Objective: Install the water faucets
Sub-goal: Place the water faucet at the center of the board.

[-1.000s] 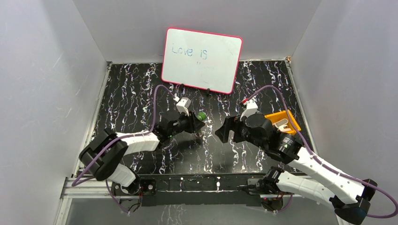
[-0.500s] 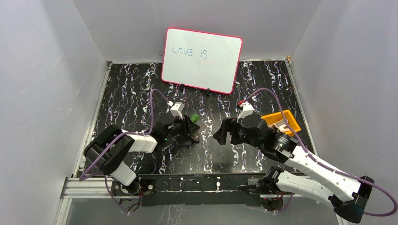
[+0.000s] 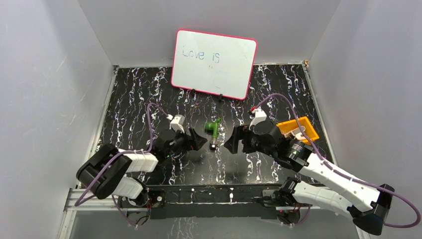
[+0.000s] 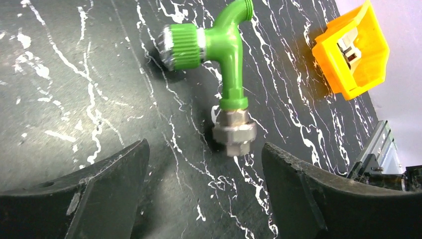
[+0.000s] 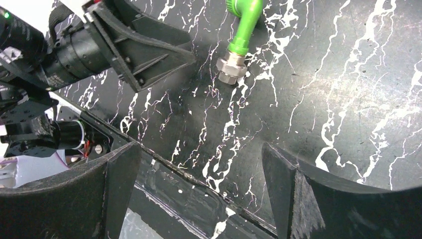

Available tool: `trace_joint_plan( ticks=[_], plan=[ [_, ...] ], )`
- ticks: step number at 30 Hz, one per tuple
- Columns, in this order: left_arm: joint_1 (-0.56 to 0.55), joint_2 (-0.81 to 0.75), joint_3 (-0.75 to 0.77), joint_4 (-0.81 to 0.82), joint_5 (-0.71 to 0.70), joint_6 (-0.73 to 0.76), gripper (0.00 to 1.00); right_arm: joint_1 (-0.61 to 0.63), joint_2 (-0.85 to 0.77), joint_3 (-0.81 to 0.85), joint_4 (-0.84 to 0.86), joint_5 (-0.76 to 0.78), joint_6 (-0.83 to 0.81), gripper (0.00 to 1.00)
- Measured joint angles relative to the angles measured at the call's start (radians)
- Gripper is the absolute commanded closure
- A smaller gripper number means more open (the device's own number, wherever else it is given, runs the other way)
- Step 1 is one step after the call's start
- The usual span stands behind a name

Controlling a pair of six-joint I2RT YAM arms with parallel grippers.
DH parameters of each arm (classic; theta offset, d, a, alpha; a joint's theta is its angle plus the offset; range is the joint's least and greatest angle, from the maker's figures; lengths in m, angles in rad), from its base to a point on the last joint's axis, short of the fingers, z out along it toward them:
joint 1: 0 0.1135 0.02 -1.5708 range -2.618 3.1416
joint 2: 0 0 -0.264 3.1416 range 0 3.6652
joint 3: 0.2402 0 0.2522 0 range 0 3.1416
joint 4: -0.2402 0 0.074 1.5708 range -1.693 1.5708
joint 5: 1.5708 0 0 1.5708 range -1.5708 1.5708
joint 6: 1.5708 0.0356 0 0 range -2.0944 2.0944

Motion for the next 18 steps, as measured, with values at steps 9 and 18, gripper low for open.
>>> trace_joint_plan(
  ticks=[9, 18],
  plan=[
    [0.009, -0.283, -0.035, -0.229, -0.077, -0.012, 0.06, 0.000, 0.032, 0.008, -0.059, 0.084, 0.093, 0.01],
    [0.013, -0.584, 0.161, -0.813, -0.216, 0.021, 0.02, 0.000, 0.091, 0.011, -0.111, 0.112, 0.084, 0.01]
  ],
)
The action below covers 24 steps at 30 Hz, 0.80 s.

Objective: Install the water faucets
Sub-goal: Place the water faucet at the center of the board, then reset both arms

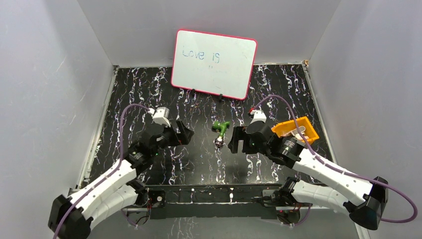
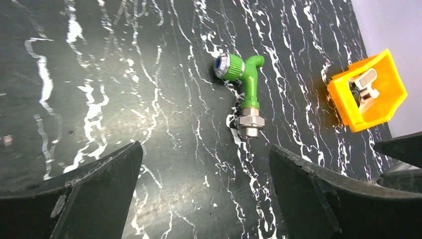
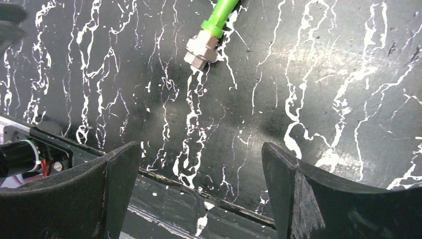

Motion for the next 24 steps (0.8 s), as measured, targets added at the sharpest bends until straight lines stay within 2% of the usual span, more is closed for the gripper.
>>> trace_joint_plan(
  ticks=[7, 12, 20, 24],
  plan=[
    [0.001, -0.141, 0.198, -0.387, -0.118, 0.004, 0.02, 0.000, -0.056, 0.026, -0.034, 0.035, -0.110, 0.01],
    [0.001, -0.219, 0.305, -0.565, -0.164, 0.030, 0.02, 0.000, -0.143, 0.105, -0.055, 0.064, -0.219, 0.01],
    [0.001, -0.402, 0.370, -0.671, -0.223, 0.104, 0.02, 0.000, -0.356, 0.146, -0.053, 0.146, -0.341, 0.01],
    [0.002, -0.450, 0.374, -0.695, -0.237, 0.120, 0.02, 0.000, -0.391, 0.158, -0.056, 0.174, -0.373, 0.01]
  ],
)
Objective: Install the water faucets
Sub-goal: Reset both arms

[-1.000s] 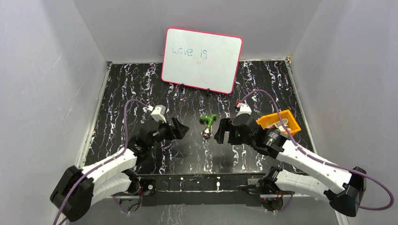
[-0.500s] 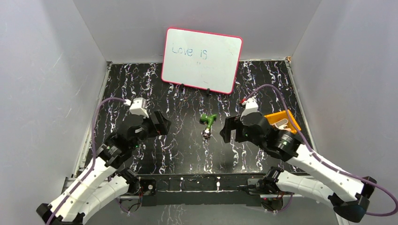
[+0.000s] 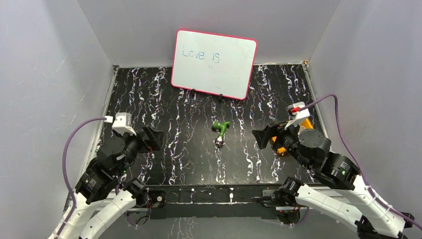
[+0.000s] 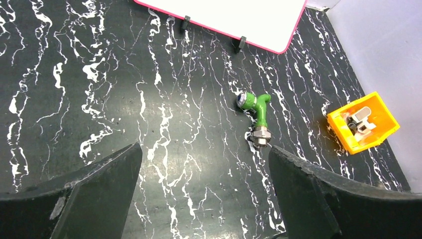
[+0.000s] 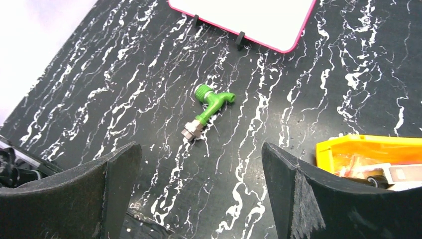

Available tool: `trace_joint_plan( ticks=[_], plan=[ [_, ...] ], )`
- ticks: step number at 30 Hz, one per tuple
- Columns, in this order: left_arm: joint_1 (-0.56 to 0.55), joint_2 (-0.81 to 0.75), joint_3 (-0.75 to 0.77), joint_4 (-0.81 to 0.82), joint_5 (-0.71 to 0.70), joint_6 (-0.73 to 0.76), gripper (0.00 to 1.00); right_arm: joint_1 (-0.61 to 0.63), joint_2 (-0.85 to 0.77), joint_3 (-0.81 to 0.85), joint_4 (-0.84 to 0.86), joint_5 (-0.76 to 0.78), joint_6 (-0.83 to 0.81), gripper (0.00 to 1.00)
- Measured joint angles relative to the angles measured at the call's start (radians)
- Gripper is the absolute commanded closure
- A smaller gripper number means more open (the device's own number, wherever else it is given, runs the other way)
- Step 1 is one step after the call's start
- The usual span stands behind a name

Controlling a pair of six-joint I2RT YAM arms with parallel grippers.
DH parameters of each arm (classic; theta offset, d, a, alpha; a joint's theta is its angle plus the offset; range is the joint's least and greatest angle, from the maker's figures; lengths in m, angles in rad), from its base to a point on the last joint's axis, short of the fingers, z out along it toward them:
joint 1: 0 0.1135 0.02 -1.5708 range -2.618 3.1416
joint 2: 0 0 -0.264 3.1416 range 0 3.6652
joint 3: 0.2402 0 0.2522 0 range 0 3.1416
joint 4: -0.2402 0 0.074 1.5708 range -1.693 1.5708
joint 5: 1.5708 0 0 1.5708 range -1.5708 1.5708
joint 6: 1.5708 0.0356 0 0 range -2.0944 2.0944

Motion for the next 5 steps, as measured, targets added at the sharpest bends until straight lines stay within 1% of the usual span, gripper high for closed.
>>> trace_joint_plan(
  ticks=[5],
  plan=[
    [0.000, -0.034, 0.000, -0.023, -0.006, 0.011, 0.02, 0.000, 0.009, 0.003, -0.018, 0.007, -0.019, 0.01]
  ],
)
